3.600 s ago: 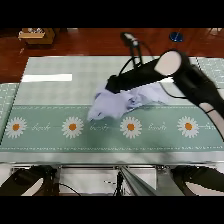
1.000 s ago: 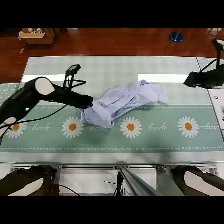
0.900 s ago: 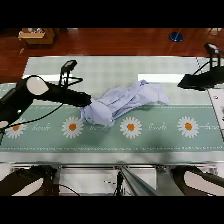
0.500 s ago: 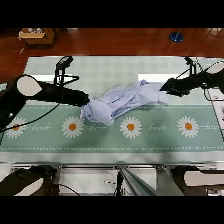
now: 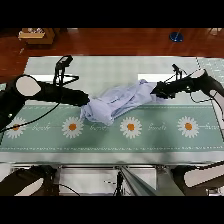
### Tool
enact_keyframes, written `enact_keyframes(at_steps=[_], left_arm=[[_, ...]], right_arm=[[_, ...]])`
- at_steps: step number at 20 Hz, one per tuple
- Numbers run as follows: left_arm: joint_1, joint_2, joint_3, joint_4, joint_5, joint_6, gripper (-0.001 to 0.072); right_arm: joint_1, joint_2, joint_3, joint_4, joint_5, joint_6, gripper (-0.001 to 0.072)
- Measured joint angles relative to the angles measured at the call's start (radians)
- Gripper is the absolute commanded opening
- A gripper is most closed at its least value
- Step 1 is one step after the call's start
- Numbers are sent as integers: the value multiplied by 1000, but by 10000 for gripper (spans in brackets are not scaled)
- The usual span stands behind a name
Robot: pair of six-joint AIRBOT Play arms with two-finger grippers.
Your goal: Fold the shirts.
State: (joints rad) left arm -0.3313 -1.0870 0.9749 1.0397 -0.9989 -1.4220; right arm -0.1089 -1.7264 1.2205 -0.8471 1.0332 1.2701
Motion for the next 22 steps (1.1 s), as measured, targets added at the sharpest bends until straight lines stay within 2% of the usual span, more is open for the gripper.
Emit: enact_keyframes(at_steps=[6,9,15,22], left_arm=[[6,30,51,7,-17,-1,18],[47,88,154,38,-22,0,18],[222,260,391,129,-24,-1,18],[325,442,458,159,-85,-24,18]], right_arm=[[20,56,40,-6,18,-43,20],[-37,195,72,-17,56,-55,19],[-167,555,140,-21,98,-63,19],[-216,894,228,-29,82,-15,19]])
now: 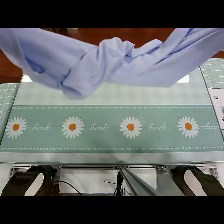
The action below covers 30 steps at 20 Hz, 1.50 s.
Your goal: Fold the shirts.
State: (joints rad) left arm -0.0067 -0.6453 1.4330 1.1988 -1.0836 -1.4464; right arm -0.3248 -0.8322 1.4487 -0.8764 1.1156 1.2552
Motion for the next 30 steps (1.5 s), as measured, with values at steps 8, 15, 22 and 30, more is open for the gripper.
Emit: enact_keyframes(at_steps=[8,15,22,30], left_arm=[[12,179,8,4,-104,-58,18],[12,237,-2,5,-432,-180,18],[12,241,-233,-3,-645,-218,18],[12,195,-743,-54,-240,-156,19]], right_arm=[[-5,220,99,-198,62,134,19],[-3,255,113,-286,484,179,19],[10,131,-20,-330,680,201,19],[10,-146,-299,-321,427,201,20]])
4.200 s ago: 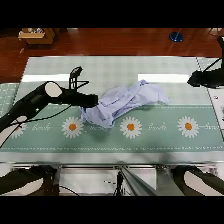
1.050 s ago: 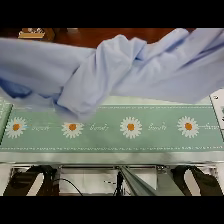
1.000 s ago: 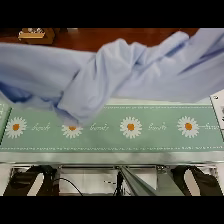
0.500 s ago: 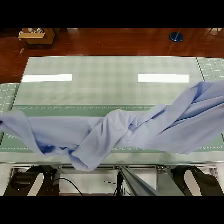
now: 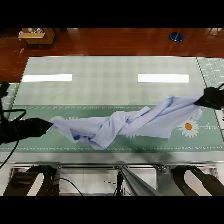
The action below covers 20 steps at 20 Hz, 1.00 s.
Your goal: Fold the shirts.
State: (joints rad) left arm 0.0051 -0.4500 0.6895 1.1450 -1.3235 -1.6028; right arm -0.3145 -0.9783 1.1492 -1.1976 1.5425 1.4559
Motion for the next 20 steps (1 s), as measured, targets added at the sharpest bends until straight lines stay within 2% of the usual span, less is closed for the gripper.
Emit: enact_keyframes(at_steps=[3,6,7,9,10,11,12,13,14,15,16,18,19,20], left_arm=[[0,-88,-94,-14,206,27,19],[0,-222,-135,-31,336,40,19],[0,-274,-142,-39,365,43,19],[0,-375,-151,-64,404,46,19],[0,-426,-154,-77,420,47,20],[0,-467,-154,-85,427,48,22],[0,-506,-154,-91,436,54,62],[0,-533,-150,-94,440,70,133],[3,-554,-141,-99,445,96,218],[8,-567,-126,-101,446,128,272],[19,-576,-102,-102,439,169,283],[55,-587,-41,-104,405,264,283],[77,-591,-8,-103,385,308,306],[105,-594,27,-94,357,349,399]], right_arm=[[0,-121,-23,77,-163,0,20],[0,-227,-32,202,-299,0,26],[0,-254,-33,240,-330,0,92],[1,-304,-34,294,-383,-2,117],[3,-326,-35,309,-401,-10,154],[6,-341,-35,314,-413,-23,155],[8,-354,-35,320,-424,-40,157],[8,-361,-35,322,-436,-59,245],[7,-365,-35,328,-445,-81,417],[3,-364,-34,331,-453,-103,518],[-2,-356,-34,330,-456,-126,541],[-22,-329,-32,324,-459,-162,540],[-35,-309,-31,309,-456,-177,539],[-49,-290,-31,290,-449,-185,538]])
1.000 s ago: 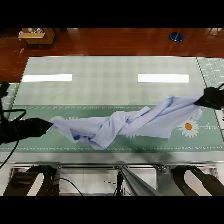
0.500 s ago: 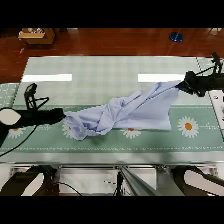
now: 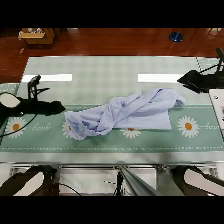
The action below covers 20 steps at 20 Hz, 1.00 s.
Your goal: Fold the shirts.
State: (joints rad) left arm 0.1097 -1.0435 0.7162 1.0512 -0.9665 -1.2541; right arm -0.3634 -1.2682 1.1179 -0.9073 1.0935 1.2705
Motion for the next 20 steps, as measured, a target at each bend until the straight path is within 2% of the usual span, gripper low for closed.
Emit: enact_keyframes(at_steps=[2,8,15,20], left_arm=[[54,-3,51,19,-51,50,571],[150,-7,67,42,-179,143,573],[166,-24,-71,-7,-263,297,571],[146,-56,-143,-40,-280,359,572]], right_arm=[[-28,37,0,-72,38,-14,537],[-65,80,-5,-343,207,-26,532],[-71,86,-8,-372,248,-42,532],[-71,86,-8,-360,256,-44,532]])
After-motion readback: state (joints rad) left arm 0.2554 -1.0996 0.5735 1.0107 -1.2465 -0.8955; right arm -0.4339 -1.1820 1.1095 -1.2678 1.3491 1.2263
